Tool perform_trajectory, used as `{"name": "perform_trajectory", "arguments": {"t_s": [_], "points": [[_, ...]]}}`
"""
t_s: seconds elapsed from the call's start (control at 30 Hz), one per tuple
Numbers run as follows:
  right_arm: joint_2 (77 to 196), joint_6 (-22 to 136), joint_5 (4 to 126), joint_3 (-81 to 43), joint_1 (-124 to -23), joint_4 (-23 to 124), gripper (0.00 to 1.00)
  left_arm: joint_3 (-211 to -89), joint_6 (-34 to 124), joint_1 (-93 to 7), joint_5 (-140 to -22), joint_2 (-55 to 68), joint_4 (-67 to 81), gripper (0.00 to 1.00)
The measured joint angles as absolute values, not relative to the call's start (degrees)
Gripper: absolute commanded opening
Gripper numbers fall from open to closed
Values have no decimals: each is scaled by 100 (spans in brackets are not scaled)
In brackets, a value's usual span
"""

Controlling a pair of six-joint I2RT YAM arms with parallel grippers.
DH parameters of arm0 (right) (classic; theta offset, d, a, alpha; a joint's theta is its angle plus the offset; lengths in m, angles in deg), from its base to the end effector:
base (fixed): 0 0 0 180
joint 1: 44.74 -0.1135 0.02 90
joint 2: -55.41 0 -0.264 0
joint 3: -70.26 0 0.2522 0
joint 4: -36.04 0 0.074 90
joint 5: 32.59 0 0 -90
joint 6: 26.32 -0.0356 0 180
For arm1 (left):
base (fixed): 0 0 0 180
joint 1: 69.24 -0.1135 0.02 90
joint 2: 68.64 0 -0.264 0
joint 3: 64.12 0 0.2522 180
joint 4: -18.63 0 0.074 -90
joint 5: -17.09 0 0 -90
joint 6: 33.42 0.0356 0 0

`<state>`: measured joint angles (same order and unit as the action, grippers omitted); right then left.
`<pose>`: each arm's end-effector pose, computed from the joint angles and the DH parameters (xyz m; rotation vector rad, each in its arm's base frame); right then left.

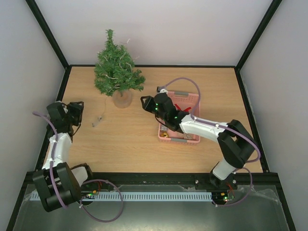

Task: Decorate the small christmas tree
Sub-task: Wrap the decoration item around the Christmas tree.

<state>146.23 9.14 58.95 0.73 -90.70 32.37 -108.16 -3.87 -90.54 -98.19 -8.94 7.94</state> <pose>0.2518 0.2618 0.2527 0.1346 2.0670 1.1829 0.2150 0.0675 0.2262 -1.1399 1.7585 -0.8702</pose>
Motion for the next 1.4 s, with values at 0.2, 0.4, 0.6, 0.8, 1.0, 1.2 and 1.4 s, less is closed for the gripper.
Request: {"name": "perform_trajectory", "arguments": {"t_s": [0.2,0.4,0.6,0.8,1.0,1.2,1.4], "points": [[15063,811,5895,-294,-9308,3226,31,-11548,20,-9093,-9945,22,1172,48],[15060,949,5775,-403,-9312,3290,31,-12267,181,-9091,-10916,1685,2368,51],[15043,1122,5738,-410,-9310,3318,31,-12475,-238,-9041,-11733,2476,3526,54],[14999,1279,5718,-410,-9310,3329,31,-12604,-627,-8826,-12160,2592,4361,50],[14881,1412,5683,-410,-9310,3325,31,-12967,-315,-8518,-12247,2660,4025,41],[14778,1511,5620,-408,-9310,3327,31,-13094,350,-8363,-12087,2632,3048,11],[14612,1589,5532,-364,-9310,3327,31,-12801,577,-8276,-11801,2201,2549,2]]}}
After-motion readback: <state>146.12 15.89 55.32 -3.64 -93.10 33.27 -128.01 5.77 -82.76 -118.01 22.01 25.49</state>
